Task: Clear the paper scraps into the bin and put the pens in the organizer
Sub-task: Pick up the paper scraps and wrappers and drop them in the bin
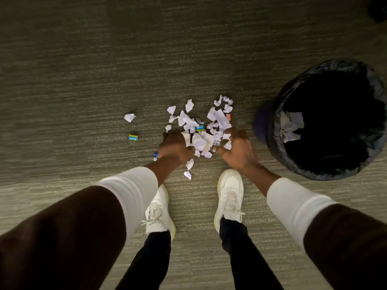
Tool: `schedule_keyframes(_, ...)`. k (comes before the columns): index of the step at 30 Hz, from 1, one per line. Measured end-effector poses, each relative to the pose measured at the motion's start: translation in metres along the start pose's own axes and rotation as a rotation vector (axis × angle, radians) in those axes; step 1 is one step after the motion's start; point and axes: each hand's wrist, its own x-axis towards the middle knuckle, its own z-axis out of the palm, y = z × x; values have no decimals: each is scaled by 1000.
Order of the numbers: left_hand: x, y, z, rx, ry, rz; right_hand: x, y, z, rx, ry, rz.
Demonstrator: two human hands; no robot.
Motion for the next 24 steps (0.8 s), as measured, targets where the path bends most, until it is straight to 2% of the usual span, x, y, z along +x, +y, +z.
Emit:
schedule_keyframes(3, 32, -18, 25, -23, 23, -67, 33, 14, 36, -137, -106, 75)
schedule_keyframes(6, 63, -27, 53, -115, 75, -109, 67, 24, 65, -118, -147, 109)
schedule_keyframes(9, 88, -31, 80, -208, 64, -103, 91, 26, 92, -83, -101, 31)
schedule_keyframes(12, 101, -28, 104, -204, 36, -83, 105, 19, 114, -110, -78, -23)
schedule_keyframes(15, 104, -24, 120, -133, 135, -103, 108, 12, 129, -193, -67, -57)
schedule_keyframes(18, 108, -30, 124, -32, 208, -29, 102, 11, 141, -328, -37, -84)
schedule_keyframes(21, 111, -40, 119, -100, 258, 81, 98, 10, 148, -379, -34, -97)
schedule_keyframes(24, 107, -45, 109, -161, 282, 118, 97, 10, 149, -335, -29, -104)
